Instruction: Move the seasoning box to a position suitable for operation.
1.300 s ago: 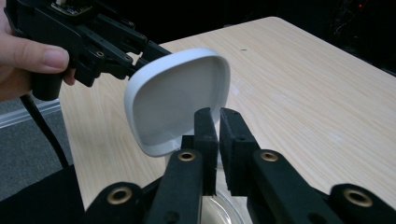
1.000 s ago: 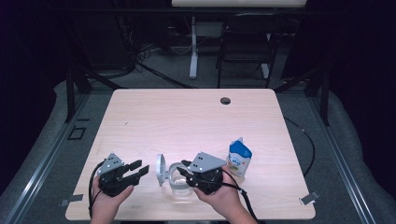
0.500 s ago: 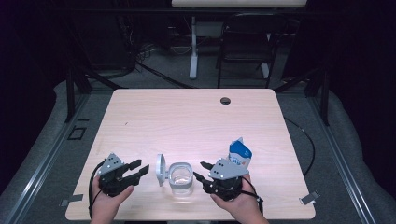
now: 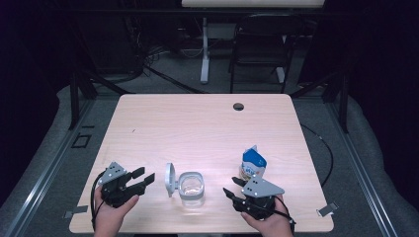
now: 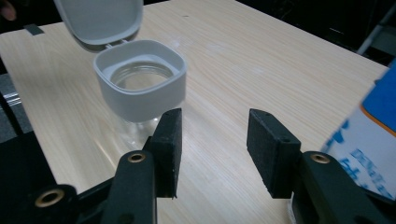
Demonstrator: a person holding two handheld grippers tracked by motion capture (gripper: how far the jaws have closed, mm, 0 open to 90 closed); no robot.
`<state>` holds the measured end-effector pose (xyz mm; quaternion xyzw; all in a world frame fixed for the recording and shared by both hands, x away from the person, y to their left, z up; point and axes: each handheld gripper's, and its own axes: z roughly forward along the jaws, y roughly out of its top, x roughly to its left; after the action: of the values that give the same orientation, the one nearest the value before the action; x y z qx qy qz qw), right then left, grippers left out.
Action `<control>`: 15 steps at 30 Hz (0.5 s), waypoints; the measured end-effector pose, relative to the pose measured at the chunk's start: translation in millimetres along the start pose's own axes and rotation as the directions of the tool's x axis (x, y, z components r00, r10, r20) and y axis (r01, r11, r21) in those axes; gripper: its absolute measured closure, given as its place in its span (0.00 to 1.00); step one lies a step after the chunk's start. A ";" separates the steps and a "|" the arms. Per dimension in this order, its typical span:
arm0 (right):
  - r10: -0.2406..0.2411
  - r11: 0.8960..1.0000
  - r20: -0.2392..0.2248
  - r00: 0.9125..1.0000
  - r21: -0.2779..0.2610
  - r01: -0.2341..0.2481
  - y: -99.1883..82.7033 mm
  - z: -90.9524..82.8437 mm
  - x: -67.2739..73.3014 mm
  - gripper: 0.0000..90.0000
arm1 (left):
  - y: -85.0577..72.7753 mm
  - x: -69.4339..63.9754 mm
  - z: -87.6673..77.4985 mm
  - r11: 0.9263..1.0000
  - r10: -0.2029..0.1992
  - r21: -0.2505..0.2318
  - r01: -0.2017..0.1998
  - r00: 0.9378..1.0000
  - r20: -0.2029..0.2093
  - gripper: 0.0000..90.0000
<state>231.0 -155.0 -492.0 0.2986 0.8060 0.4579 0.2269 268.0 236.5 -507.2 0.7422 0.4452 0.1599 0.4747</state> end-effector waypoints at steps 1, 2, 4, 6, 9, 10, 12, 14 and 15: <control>0.010 1.000 0.009 1.000 0.002 -0.010 -2.4 -2.0 -2.2 0.62 | -0.1 0.0 0.1 1.000 -0.002 0.003 0.002 1.000 -0.002 0.56; 0.020 1.000 0.014 1.000 0.000 -0.020 -4.6 -3.2 -4.3 0.62 | -0.1 0.2 0.0 1.000 0.002 0.011 -0.002 1.000 0.002 0.58; 0.036 0.999 0.029 0.999 0.005 -0.036 -9.1 -5.9 -8.5 0.62 | -0.2 0.0 -0.3 1.000 0.005 0.019 -0.005 1.000 0.000 0.58; 0.061 0.998 0.038 0.997 0.007 -0.061 -15.9 -8.4 -14.4 0.62 | -0.3 -0.2 -1.0 1.000 -0.001 0.018 0.001 1.000 -0.003 0.57; 0.082 0.996 0.049 0.995 0.024 -0.083 -24.0 -11.0 -21.2 0.62 | 0.3 0.2 -2.7 1.000 -0.007 0.001 0.007 1.000 -0.008 0.53; 0.089 0.996 0.051 0.995 0.023 -0.090 -26.3 -12.0 -23.1 0.62 | 0.6 0.5 -3.1 1.000 -0.012 -0.001 0.012 1.000 -0.011 0.52; 0.093 0.995 0.066 0.994 0.030 -0.095 -30.1 -14.2 -26.2 0.62 | 0.6 0.8 -2.5 1.000 -0.015 -0.004 0.015 1.000 -0.010 0.52; 0.095 0.994 0.078 0.992 0.046 -0.099 -34.8 -17.7 -30.6 0.62 | 0.1 0.5 -1.4 1.000 -0.010 0.011 0.010 1.000 -0.006 0.53; 0.099 0.993 0.081 0.992 0.050 -0.103 -36.5 -19.3 -32.7 0.62 | -0.3 0.0 -0.9 1.000 -0.005 0.016 0.005 1.000 -0.009 0.53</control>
<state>232.2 -203.9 -511.6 0.3626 0.7925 0.4348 0.2266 267.2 237.1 -507.0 0.7441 0.4505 0.1585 0.4671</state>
